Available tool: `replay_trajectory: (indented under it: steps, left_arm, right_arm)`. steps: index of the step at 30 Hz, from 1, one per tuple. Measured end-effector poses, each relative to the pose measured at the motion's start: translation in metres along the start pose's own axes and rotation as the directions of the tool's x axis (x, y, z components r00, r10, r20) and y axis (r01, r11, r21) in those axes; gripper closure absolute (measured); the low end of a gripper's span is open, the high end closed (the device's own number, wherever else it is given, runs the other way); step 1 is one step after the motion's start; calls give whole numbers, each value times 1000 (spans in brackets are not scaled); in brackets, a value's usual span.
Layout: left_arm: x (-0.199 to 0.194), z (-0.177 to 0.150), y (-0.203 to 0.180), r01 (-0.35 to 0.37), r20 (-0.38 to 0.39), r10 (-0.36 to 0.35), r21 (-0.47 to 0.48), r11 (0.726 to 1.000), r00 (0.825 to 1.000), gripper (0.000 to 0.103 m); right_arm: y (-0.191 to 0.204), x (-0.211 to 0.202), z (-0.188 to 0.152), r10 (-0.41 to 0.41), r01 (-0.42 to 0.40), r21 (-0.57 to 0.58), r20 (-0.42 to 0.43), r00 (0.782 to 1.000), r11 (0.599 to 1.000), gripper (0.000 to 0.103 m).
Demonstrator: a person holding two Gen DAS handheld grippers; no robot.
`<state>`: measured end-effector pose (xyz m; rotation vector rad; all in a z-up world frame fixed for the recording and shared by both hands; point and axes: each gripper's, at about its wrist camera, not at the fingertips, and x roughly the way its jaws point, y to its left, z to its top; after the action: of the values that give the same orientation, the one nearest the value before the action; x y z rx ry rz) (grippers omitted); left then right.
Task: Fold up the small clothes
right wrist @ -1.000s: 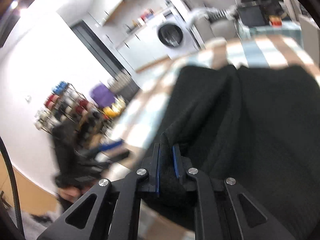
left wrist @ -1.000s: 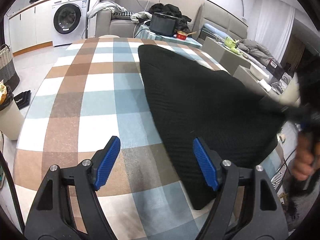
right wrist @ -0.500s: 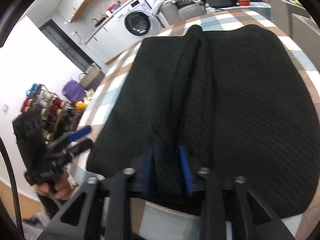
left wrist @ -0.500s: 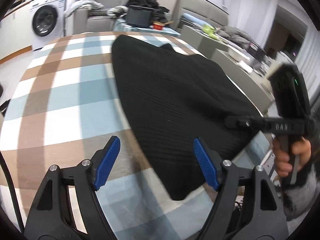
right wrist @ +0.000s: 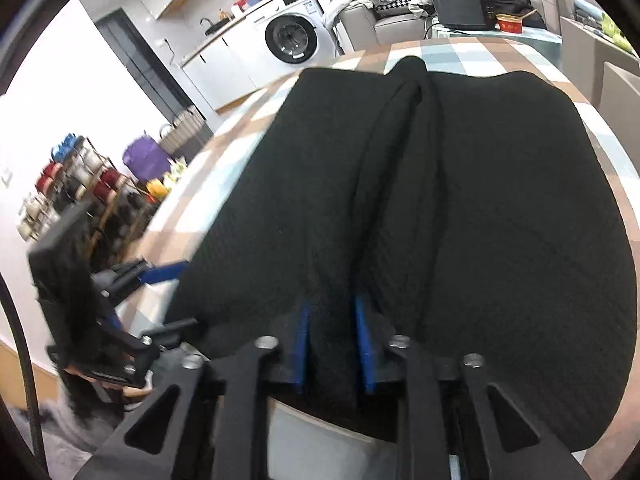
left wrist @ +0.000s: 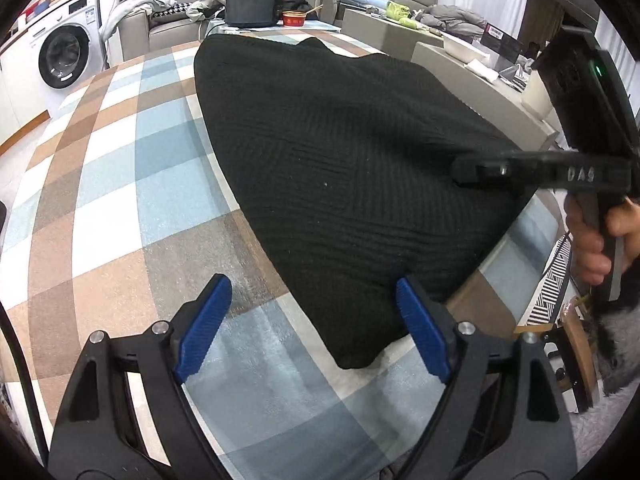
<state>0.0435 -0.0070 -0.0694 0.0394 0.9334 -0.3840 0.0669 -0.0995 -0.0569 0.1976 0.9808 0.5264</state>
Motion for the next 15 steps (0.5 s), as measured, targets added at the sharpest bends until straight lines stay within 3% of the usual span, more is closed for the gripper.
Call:
replay_trajectory:
  steps: [2,7,8,9,10,12,15]
  left_arm:
    - [0,1,2,1,3,-1,1,1000,1000,20]
    - [-1,1,4,12,6,-12,-7,1000,1000,20]
    - [-1,0,5,13,6,-13,-8,1000,1000,20]
    - [0,0,5,14,6,-14,-8,1000,1000,20]
    - [0,0,5,15,5,-15,-10,1000,1000,20]
    - [1,1,6,20,8,-20,-14,1000,1000,20]
    - [1,1,6,22,7,-22,-15,1000,1000,20]
  right_arm:
    - [0,1,12,8,-8,12,38,999,1000,63]
    - [-21,42,55,8,-13,137,35,999,990,64]
    - [-20,47,59,-7,2,145,33,999,989,67]
    - [-20,51,65,-33,29,141,32,999,990,79]
    - [-13,54,69,-52,50,111,17,998,993,93]
    - [3,44,74,-66,64,26,60,996,998,97]
    - [24,29,75,-147,158,-99,117,982,982,97]
